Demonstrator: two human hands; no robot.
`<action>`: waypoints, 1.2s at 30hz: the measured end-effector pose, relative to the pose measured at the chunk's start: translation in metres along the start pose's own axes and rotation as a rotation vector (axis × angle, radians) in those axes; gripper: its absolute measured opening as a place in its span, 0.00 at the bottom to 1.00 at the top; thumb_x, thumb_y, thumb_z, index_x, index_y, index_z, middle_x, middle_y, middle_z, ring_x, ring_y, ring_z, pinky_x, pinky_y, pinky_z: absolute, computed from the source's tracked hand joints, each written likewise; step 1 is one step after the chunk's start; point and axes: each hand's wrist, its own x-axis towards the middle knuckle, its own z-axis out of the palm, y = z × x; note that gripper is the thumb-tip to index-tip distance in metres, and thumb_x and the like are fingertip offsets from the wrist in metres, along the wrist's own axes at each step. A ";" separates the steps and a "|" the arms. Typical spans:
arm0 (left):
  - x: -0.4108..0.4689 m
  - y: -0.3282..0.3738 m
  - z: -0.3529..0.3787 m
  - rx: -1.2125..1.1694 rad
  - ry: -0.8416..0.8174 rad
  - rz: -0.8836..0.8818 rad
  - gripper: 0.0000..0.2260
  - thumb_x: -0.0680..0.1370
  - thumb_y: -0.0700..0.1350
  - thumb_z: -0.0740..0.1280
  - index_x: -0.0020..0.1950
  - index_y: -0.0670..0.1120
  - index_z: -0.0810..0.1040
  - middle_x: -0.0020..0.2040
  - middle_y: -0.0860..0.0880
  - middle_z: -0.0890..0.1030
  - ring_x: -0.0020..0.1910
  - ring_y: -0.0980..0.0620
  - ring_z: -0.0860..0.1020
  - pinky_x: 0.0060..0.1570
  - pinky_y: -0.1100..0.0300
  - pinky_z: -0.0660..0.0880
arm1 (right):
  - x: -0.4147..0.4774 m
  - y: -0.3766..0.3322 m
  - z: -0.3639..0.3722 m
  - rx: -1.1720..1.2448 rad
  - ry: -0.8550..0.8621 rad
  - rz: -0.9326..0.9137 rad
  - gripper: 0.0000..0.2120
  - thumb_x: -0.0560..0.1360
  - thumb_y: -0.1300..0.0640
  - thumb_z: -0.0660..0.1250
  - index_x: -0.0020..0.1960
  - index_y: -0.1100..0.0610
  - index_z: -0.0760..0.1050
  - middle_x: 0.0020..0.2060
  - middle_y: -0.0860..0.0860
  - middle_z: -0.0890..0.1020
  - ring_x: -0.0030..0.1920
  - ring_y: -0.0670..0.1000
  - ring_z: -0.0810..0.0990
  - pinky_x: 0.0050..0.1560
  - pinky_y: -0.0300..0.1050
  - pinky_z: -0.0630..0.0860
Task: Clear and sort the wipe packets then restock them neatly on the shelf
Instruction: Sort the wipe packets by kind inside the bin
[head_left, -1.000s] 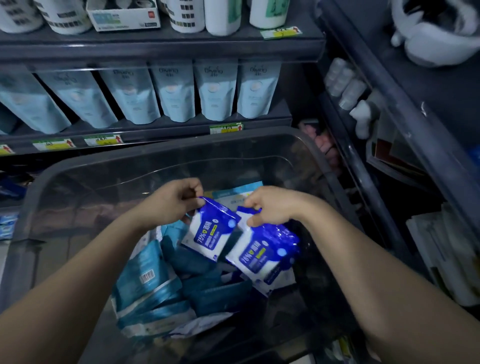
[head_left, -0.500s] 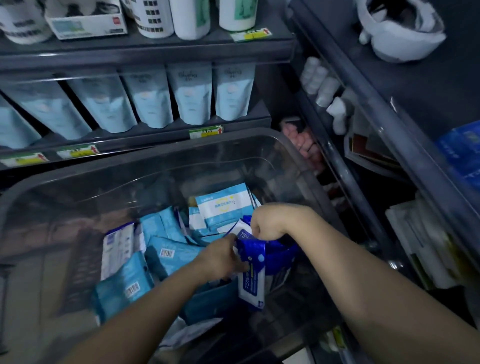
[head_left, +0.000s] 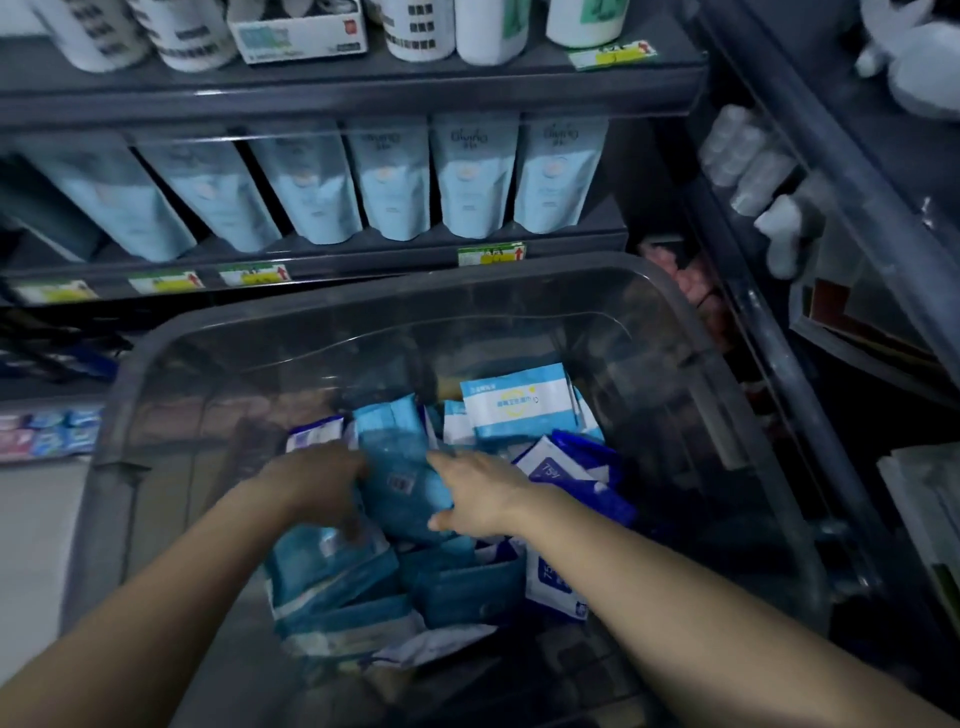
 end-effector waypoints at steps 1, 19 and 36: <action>-0.002 -0.003 0.006 0.009 -0.022 -0.005 0.34 0.62 0.59 0.76 0.65 0.54 0.70 0.63 0.49 0.72 0.61 0.49 0.73 0.58 0.55 0.72 | 0.004 -0.004 0.005 0.011 0.014 0.020 0.33 0.74 0.47 0.70 0.72 0.56 0.61 0.67 0.57 0.70 0.65 0.59 0.71 0.61 0.51 0.71; 0.001 0.042 -0.034 -1.416 0.624 0.076 0.07 0.74 0.37 0.71 0.40 0.46 0.75 0.42 0.45 0.82 0.42 0.46 0.81 0.37 0.57 0.80 | -0.001 0.038 -0.056 0.068 0.678 0.078 0.12 0.72 0.61 0.69 0.54 0.52 0.79 0.50 0.52 0.81 0.53 0.58 0.77 0.49 0.49 0.74; 0.050 0.065 0.002 -0.237 0.459 0.307 0.24 0.71 0.41 0.58 0.66 0.52 0.75 0.74 0.48 0.65 0.70 0.46 0.67 0.67 0.56 0.65 | 0.005 0.061 -0.030 -0.082 0.432 0.126 0.10 0.77 0.56 0.62 0.52 0.51 0.80 0.52 0.52 0.81 0.56 0.55 0.77 0.51 0.47 0.76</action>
